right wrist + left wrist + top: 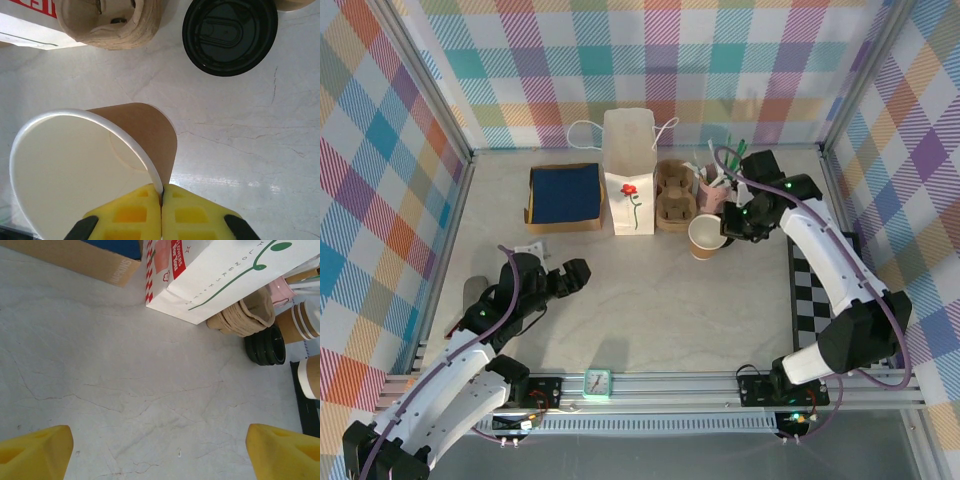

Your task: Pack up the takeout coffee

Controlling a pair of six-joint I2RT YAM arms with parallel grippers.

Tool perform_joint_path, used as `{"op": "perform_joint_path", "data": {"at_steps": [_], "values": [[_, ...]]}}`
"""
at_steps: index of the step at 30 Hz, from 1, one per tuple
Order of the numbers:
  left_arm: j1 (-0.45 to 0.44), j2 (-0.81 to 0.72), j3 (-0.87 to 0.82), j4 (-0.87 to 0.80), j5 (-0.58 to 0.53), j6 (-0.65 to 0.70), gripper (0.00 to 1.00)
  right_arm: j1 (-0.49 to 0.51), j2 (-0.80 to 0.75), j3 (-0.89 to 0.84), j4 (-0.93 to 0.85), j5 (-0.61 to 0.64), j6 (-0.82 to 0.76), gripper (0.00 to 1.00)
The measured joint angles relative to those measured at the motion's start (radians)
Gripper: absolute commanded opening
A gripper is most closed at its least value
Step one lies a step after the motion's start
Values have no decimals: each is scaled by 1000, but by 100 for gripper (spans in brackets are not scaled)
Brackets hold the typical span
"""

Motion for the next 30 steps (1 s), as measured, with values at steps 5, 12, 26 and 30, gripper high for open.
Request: {"op": "perform_joint_path", "data": {"at_steps": [5, 12, 26, 30], "values": [[0, -1, -18, 1, 0, -19, 89, 50, -14, -71, 38, 0, 8, 8], [0, 3, -32, 2, 0, -41, 88, 119, -15, -139, 86, 16, 37, 8], [-8, 59, -55, 85, 0, -78, 88, 240, 74, -217, 174, 43, 108, 9], [-13, 75, -55, 98, 0, -80, 88, 270, 113, -217, 196, 51, 124, 9]]}}
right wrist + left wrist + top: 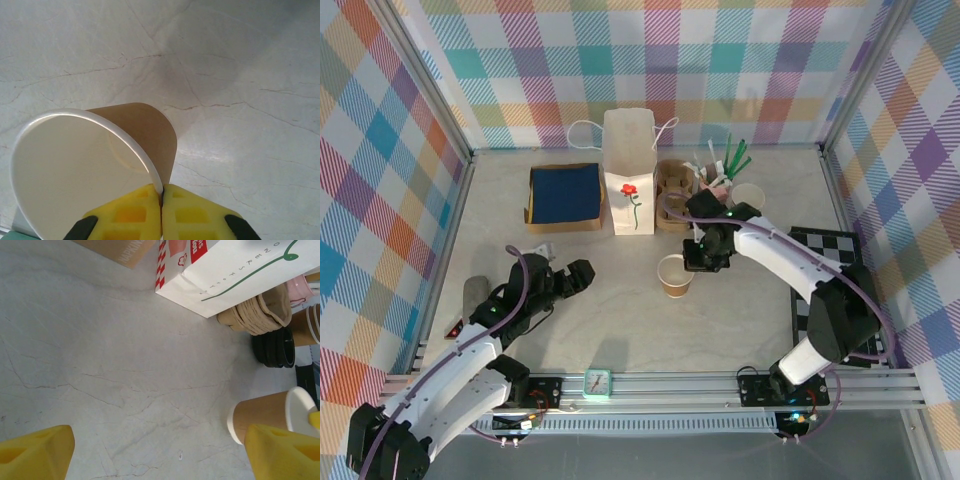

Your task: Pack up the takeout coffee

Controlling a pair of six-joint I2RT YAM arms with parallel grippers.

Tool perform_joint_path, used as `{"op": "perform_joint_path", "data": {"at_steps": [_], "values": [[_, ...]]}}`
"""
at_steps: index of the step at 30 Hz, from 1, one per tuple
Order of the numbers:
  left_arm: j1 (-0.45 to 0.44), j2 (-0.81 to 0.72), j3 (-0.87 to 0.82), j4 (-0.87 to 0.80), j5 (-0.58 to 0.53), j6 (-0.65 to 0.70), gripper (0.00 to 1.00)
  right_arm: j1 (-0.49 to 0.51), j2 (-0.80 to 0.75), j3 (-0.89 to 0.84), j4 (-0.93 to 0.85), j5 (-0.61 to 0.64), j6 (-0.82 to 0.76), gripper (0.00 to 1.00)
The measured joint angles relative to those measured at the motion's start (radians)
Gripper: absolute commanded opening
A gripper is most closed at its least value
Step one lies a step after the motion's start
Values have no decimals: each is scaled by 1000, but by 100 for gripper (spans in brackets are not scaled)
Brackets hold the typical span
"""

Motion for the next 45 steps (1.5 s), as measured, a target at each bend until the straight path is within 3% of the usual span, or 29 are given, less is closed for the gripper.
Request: {"op": "perform_joint_path", "data": {"at_steps": [24, 37, 45], "values": [[-1, -32, 0, 4, -11, 0, 88, 32, 47, 0, 45, 40, 42, 14], [-1, -35, 0, 3, -11, 1, 88, 32, 47, 0, 41, 59, 48, 35], [-6, -36, 0, -2, -12, 1, 88, 32, 19, 2, 5, 103, 42, 40]]}}
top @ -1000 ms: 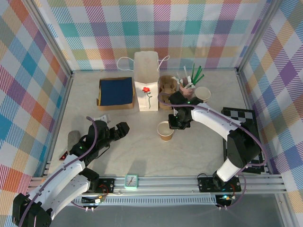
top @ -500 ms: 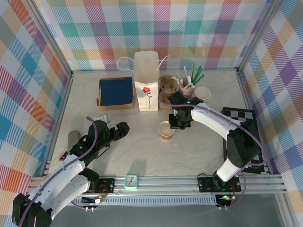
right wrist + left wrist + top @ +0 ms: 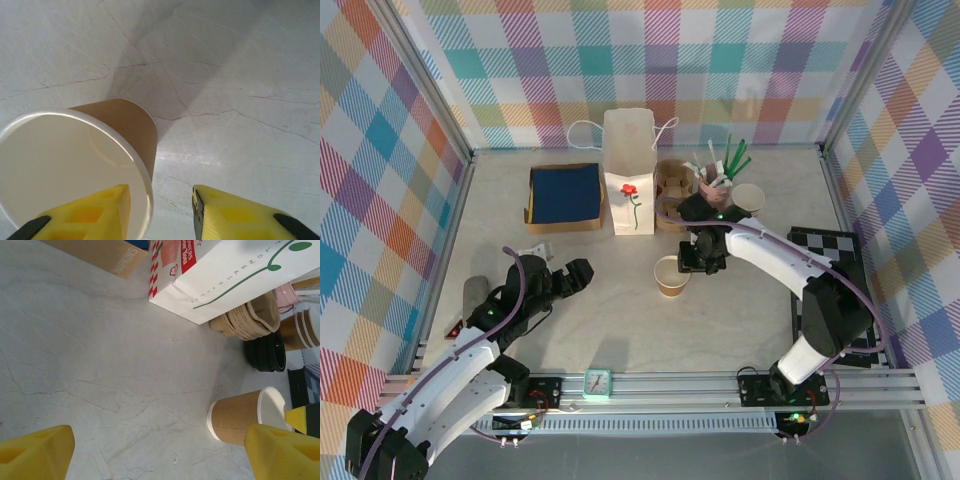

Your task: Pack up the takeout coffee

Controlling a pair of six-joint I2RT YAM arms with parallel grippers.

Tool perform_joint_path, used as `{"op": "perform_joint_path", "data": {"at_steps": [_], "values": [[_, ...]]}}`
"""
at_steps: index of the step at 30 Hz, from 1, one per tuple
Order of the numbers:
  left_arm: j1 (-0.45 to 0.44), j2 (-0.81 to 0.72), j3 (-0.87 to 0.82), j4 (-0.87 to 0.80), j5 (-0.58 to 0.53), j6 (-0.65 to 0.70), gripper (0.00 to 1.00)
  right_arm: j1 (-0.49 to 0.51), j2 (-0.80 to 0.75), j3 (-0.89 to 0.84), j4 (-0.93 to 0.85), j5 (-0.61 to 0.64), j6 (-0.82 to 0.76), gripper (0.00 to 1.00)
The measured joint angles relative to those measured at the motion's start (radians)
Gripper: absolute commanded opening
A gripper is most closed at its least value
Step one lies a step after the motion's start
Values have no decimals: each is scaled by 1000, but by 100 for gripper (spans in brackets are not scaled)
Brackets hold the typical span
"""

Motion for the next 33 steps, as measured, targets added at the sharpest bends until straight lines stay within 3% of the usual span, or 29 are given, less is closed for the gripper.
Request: {"op": "perform_joint_path", "data": {"at_steps": [6, 11, 14, 17, 24, 28, 33], "values": [[-1, 0, 0, -6, 0, 2, 88, 0, -66, 49, -42, 66, -30, 56], [-3, 0, 0, -18, -1, 3, 88, -1, -89, 85, -62, 126, -71, 57], [-6, 0, 0, -18, -3, 3, 88, -9, -92, 89, -64, 143, -98, 70], [-7, 0, 0, -18, -3, 3, 88, -20, -98, 89, -63, 146, -128, 75], [-8, 0, 2, -18, -3, 6, 88, -114, -148, 83, -24, 146, -158, 77], [-8, 0, 2, -18, -3, 7, 88, -148, -196, 16, 49, 147, -251, 82], [-14, 2, 2, -17, -3, 7, 88, -166, -200, 12, 57, 148, -353, 79]]}}
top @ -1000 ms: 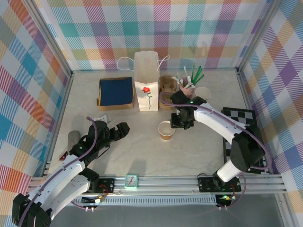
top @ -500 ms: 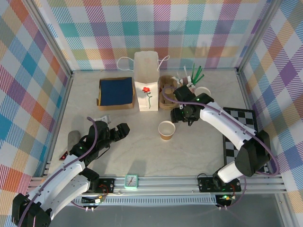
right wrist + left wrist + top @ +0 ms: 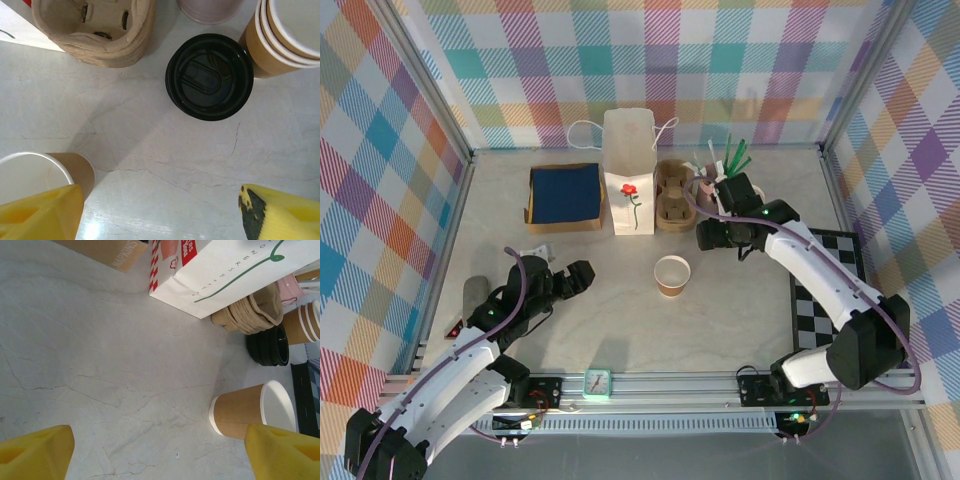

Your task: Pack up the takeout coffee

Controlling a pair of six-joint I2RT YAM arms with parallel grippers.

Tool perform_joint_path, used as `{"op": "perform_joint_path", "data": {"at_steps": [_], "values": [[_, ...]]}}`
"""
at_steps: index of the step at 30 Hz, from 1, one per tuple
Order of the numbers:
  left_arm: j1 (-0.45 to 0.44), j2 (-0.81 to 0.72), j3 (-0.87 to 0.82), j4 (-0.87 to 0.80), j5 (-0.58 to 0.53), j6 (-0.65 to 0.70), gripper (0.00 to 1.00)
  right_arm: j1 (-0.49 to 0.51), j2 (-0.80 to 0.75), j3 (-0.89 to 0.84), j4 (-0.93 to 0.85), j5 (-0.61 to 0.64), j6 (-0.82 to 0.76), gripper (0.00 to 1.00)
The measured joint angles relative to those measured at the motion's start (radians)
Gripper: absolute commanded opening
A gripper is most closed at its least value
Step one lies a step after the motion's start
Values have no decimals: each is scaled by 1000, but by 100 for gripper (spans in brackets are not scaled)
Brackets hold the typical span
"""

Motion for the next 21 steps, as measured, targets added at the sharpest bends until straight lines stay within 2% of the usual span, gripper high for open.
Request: {"op": "perform_joint_path", "data": {"at_steps": [4, 7, 14, 21], "values": [[-4, 18, 2, 0, 0, 0, 88, -23, 15, 0, 23, -13, -72, 76], [-8, 21, 2, 0, 0, 3, 88, -39, 54, 3, 35, -25, -111, 67], [-14, 19, 14, 0, -2, 11, 88, -46, 171, 10, 64, -42, -167, 65], [-18, -7, 14, -16, -13, 19, 88, -46, 249, 31, 90, -17, -202, 56]]}}
